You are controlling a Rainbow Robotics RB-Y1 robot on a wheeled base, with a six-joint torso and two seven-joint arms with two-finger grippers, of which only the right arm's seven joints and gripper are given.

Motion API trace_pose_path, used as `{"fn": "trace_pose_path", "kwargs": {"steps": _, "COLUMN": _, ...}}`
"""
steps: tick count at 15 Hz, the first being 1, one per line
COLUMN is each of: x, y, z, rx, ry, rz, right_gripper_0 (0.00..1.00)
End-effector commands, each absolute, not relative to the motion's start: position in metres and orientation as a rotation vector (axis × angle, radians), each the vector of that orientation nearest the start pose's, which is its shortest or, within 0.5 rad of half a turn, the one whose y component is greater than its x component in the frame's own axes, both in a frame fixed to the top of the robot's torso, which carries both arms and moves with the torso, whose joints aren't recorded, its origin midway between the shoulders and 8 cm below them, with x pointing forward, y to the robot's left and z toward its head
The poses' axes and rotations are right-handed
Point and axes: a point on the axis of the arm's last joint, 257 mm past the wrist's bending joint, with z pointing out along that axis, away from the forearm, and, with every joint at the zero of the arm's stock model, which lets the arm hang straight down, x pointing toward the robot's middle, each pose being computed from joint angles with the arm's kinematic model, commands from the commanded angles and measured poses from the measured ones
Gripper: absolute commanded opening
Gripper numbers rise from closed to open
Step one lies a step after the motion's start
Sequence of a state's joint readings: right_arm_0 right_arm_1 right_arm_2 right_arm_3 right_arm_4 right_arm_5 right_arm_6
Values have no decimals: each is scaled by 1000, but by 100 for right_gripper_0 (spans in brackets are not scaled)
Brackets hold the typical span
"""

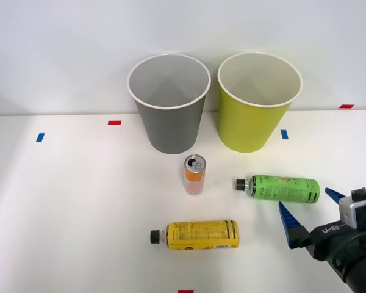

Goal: Put cans in the gray bin, plastic bottles in the light green bin

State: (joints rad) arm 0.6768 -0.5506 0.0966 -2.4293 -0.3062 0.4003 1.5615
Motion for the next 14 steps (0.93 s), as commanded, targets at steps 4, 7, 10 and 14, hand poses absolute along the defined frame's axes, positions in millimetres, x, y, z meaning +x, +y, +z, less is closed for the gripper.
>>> {"fn": "trace_pose_path", "kwargs": {"steps": 4, "x": 336, "y": -229, "z": -195, "rx": -546, "ry": 2069, "rz": 15, "right_gripper_0": 100}}
{"fn": "trace_pose_path", "kwargs": {"steps": 7, "x": 337, "y": -224, "z": -189, "rx": -769, "ry": 2043, "rz": -21, "right_gripper_0": 100}}
{"fn": "trace_pose_path", "kwargs": {"steps": 10, "x": 339, "y": -224, "z": -182, "rx": -1019, "ry": 1994, "rz": -87, "right_gripper_0": 100}}
{"fn": "trace_pose_path", "kwargs": {"steps": 14, "x": 358, "y": -228, "z": -187, "rx": -1310, "ry": 1960, "rz": -118, "right_gripper_0": 100}}
